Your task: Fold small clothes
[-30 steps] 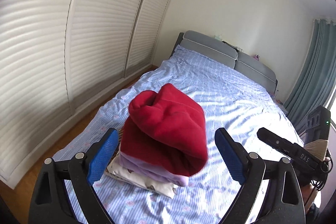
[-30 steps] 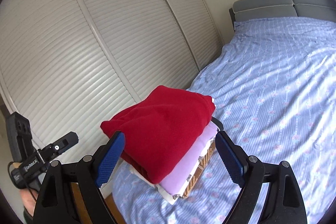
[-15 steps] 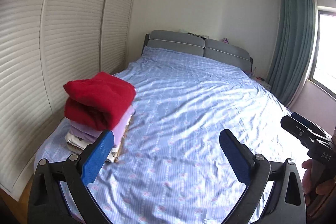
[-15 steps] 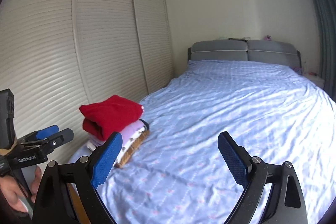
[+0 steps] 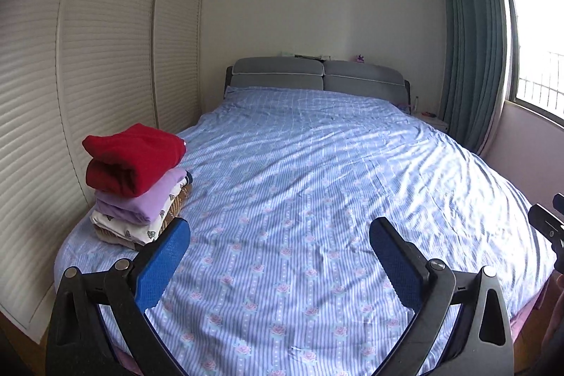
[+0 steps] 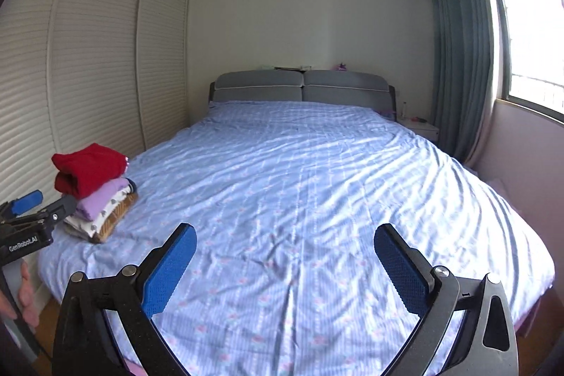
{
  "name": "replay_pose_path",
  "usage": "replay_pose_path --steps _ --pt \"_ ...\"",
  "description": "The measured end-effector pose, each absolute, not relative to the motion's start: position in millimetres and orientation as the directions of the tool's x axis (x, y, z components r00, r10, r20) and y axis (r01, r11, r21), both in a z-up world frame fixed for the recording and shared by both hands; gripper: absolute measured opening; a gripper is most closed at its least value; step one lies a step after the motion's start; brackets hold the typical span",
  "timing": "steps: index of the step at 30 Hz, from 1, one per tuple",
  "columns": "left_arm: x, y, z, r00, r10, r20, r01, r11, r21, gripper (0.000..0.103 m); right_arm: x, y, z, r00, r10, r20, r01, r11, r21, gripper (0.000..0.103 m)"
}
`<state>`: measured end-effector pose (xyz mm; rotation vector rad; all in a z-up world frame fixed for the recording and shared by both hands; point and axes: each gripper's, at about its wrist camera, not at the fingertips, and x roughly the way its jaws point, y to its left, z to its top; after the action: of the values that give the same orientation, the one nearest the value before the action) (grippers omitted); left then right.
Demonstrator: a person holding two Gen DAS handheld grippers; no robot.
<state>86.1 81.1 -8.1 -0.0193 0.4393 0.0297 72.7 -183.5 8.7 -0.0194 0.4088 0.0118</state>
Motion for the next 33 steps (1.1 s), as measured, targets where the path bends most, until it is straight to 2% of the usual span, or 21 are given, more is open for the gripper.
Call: replay_pose_path --steps 10,21,27,33 --pt "57 47 -20 0.908 0.032 -0.418 -0.025 0.999 0.022 0.103 46 -214 -7 0.919 -0.085 -0.385 0.079 0.996 -0.032 0.102" --pt "50 46 -36 0.906 0.061 -0.419 -0.053 0.998 0.031 0.103 42 -215 -23 0.914 -0.090 -0.396 0.085 0.996 -0.030 0.102" --pt "53 45 -53 0.885 0.042 -0.464 -0.041 0.999 0.011 0.103 42 -216 -39 0.906 -0.079 -0.417 0.081 0.997 -0.012 0.102" --pt "52 42 -54 0.885 0.050 -0.464 -0.043 0.999 0.026 0.103 44 -215 -41 0.904 -0.078 -0.419 0.078 0.997 -0.018 0.102"
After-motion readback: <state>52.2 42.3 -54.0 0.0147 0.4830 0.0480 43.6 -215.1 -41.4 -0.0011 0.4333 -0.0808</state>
